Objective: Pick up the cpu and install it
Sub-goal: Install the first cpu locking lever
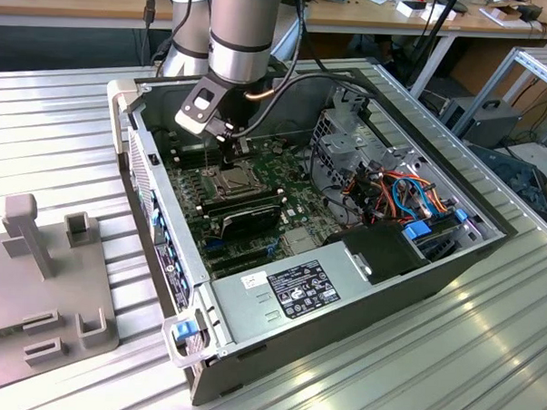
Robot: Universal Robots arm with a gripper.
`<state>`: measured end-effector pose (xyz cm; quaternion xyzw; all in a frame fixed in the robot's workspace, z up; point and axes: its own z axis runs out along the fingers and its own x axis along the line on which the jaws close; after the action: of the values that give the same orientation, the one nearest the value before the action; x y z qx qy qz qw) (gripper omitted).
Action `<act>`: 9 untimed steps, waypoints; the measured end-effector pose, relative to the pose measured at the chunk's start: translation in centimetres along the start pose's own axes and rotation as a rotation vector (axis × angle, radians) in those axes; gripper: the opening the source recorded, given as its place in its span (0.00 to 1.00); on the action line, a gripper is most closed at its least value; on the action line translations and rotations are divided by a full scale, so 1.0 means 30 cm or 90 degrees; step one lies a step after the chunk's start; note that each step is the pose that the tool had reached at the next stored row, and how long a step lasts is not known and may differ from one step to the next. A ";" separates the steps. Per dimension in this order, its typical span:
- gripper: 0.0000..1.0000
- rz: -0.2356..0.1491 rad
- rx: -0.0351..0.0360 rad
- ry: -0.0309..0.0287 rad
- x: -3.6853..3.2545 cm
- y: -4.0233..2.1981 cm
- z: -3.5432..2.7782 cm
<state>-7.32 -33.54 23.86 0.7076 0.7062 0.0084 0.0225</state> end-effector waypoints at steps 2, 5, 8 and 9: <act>0.11 0.000 0.0000 -0.0001 0.000 0.000 -0.002; 0.11 0.000 0.0000 0.0000 0.000 0.001 -0.016; 0.11 0.000 0.0000 0.0000 -0.001 0.001 -0.032; 0.11 0.000 -0.0001 0.0001 -0.001 0.001 -0.034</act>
<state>-7.32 -33.54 24.89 0.7077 0.7061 0.0085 0.0225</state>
